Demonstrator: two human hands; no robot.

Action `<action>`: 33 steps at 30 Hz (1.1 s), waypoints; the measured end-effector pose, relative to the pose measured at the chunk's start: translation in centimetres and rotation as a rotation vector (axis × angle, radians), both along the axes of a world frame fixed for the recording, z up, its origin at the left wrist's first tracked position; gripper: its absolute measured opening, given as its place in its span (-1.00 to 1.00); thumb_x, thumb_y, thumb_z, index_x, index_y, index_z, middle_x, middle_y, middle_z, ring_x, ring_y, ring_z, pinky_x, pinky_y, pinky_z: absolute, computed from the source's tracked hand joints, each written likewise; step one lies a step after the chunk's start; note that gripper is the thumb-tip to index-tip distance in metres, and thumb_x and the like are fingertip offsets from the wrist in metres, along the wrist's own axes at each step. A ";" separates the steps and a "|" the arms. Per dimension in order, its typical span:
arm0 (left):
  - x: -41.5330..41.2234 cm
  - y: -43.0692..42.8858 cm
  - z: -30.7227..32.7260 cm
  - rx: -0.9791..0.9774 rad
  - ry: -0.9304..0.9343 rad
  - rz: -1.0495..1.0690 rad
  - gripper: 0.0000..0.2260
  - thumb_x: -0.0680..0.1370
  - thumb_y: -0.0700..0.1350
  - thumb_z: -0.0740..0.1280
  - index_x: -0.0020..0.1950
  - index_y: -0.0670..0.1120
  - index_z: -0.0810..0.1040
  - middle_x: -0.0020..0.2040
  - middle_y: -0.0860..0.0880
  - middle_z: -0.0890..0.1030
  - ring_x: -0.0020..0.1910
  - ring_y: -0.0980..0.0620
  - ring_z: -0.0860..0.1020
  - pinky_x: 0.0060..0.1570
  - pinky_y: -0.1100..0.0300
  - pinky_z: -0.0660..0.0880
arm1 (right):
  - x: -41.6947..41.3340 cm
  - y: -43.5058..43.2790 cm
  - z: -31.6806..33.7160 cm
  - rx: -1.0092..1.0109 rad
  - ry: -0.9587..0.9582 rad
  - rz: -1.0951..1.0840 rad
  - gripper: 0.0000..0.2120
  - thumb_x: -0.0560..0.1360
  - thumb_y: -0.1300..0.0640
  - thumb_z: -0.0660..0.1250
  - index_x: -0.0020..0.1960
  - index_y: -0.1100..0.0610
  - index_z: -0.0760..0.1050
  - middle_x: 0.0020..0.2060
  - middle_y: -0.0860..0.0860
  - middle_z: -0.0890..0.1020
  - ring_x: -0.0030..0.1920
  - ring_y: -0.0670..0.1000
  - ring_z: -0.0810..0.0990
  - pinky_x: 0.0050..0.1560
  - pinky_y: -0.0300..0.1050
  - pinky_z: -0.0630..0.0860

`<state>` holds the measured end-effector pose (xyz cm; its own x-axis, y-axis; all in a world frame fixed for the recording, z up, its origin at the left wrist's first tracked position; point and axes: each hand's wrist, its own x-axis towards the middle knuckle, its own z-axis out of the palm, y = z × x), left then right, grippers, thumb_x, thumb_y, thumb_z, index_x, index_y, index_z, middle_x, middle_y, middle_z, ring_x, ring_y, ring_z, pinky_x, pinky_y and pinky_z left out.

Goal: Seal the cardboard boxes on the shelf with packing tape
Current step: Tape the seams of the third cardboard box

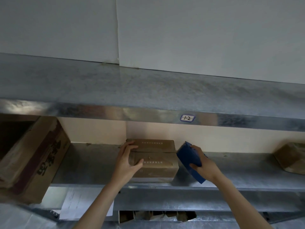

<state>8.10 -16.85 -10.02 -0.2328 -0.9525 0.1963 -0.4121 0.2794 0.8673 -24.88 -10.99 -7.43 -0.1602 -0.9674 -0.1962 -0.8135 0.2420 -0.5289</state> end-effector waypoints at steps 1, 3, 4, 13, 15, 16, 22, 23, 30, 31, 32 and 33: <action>0.1 0.0 0.0 -0.002 -0.002 -0.015 -0.56 0.39 0.15 0.45 0.21 0.26 0.38 0.37 0.32 0.24 0.41 0.17 0.30 0.44 0.02 0.33 | 0.0 0.3 0.8 -0.049 0.036 -0.004 -0.34 0.53 0.09 0.31 0.46 -0.25 0.04 0.11 0.09 0.61 -0.11 0.10 0.59 -0.22 -0.03 0.58; 0.3 0.1 0.2 -0.004 -0.007 -0.037 -0.56 0.46 0.00 0.49 0.21 0.26 0.37 0.37 0.37 0.22 0.41 0.18 0.30 0.43 0.02 0.34 | 0.4 0.6 2.6 -0.155 0.065 -0.014 -0.34 0.53 0.06 0.30 0.43 -0.37 0.04 0.03 0.09 0.63 -0.18 0.12 0.59 -0.25 0.01 0.56; 0.4 0.1 0.3 0.006 -0.008 -0.043 -0.57 0.48 -0.06 0.48 0.23 0.23 0.38 0.37 0.36 0.23 0.40 0.18 0.30 0.43 0.02 0.34 | 0.7 0.7 3.6 -0.205 0.056 -0.009 -0.35 0.53 0.05 0.31 0.39 -0.41 0.04 0.00 0.09 0.64 -0.21 0.13 0.59 -0.27 0.04 0.56; 1.1 0.2 0.9 0.109 0.093 -0.034 -0.53 0.52 -0.21 0.45 0.34 0.09 0.39 0.36 0.08 0.39 0.33 0.13 0.38 0.36 0.12 0.36 | 8.4 -1.4 9.2 -0.222 0.183 0.333 -0.47 0.59 -0.01 0.19 0.41 -0.38 0.02 -0.07 0.07 0.64 -0.21 0.09 0.58 -0.16 -0.03 0.53; 1.4 0.1 0.7 0.095 0.109 -0.024 -0.50 0.49 -0.20 0.48 0.35 0.05 0.38 0.36 0.07 0.41 0.35 0.15 0.39 0.35 0.23 0.33 | 10.1 -2.1 8.8 -0.207 0.184 0.427 -0.44 0.60 0.00 0.19 0.42 -0.38 -0.02 -0.15 0.12 0.64 -0.27 0.10 0.57 -0.17 0.04 0.54; 1.5 0.0 0.6 0.083 0.112 -0.022 -0.48 0.47 -0.20 0.50 0.35 0.03 0.38 0.34 0.08 0.41 0.35 0.17 0.40 0.34 0.29 0.33 | 10.8 -2.4 8.7 -0.189 0.166 0.465 -0.42 0.60 0.00 0.21 0.41 -0.40 -0.04 -0.14 0.13 0.63 -0.26 0.10 0.56 -0.16 0.05 0.54; 1.2 0.0 0.6 0.072 0.135 0.000 -0.48 0.36 0.00 0.47 0.27 0.02 0.38 0.28 0.06 0.41 0.28 0.23 0.41 0.26 0.41 0.33 | 11.9 -3.6 8.6 -0.020 0.136 0.562 -0.36 0.58 0.09 0.29 0.50 -0.26 0.03 -0.10 0.14 0.57 -0.21 0.06 0.50 -0.17 -0.09 0.43; 1.1 -0.1 0.6 0.074 0.137 0.005 -0.49 0.37 -0.01 0.47 0.26 0.02 0.38 0.28 0.05 0.41 0.28 0.24 0.41 0.25 0.43 0.32 | 12.0 -3.6 8.6 -0.008 0.136 0.564 -0.36 0.59 0.11 0.27 0.51 -0.25 0.02 -0.17 0.13 0.54 -0.24 0.04 0.47 -0.19 -0.10 0.40; 1.2 0.0 0.5 0.048 0.116 0.015 -0.48 0.36 0.13 0.43 0.25 -0.02 0.43 0.29 0.02 0.45 0.30 0.17 0.42 0.29 0.36 0.32 | 13.1 -2.6 6.4 -0.256 0.283 0.391 -0.47 0.60 -0.11 0.16 0.51 -0.29 0.05 -0.14 -0.01 0.64 -0.31 -0.01 0.54 -0.30 -0.05 0.54; 1.3 0.0 0.6 0.047 0.109 0.014 -0.47 0.36 0.14 0.42 0.26 -0.02 0.44 0.29 0.03 0.45 0.31 0.17 0.42 0.29 0.34 0.32 | 13.4 -2.5 6.3 -0.289 0.305 0.369 -0.48 0.60 -0.16 0.15 0.51 -0.29 0.07 -0.13 -0.02 0.64 -0.33 -0.03 0.52 -0.33 -0.10 0.51; 1.3 0.0 0.7 0.047 0.100 0.013 -0.47 0.36 0.12 0.43 0.27 -0.02 0.44 0.30 0.04 0.45 0.31 0.18 0.42 0.30 0.34 0.32 | 13.6 -2.5 6.2 -0.311 0.328 0.358 -0.49 0.61 -0.19 0.14 0.52 -0.28 0.07 -0.13 -0.02 0.64 -0.34 -0.05 0.47 -0.35 -0.15 0.46; 1.4 -0.1 0.8 0.049 0.089 0.008 -0.49 0.38 0.09 0.45 0.28 -0.01 0.45 0.30 0.05 0.46 0.31 0.19 0.42 0.29 0.35 0.31 | 13.7 -2.6 6.2 -0.327 0.347 0.353 -0.49 0.61 -0.20 0.13 0.52 -0.28 0.07 -0.12 -0.01 0.64 -0.34 -0.07 0.44 -0.36 -0.19 0.41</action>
<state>9.54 -16.97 -9.23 -0.2085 -0.9632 0.1694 -0.3351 0.2331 0.9129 -11.19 -13.57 -1.25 0.1807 -0.9752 0.1275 -0.9538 -0.2054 -0.2192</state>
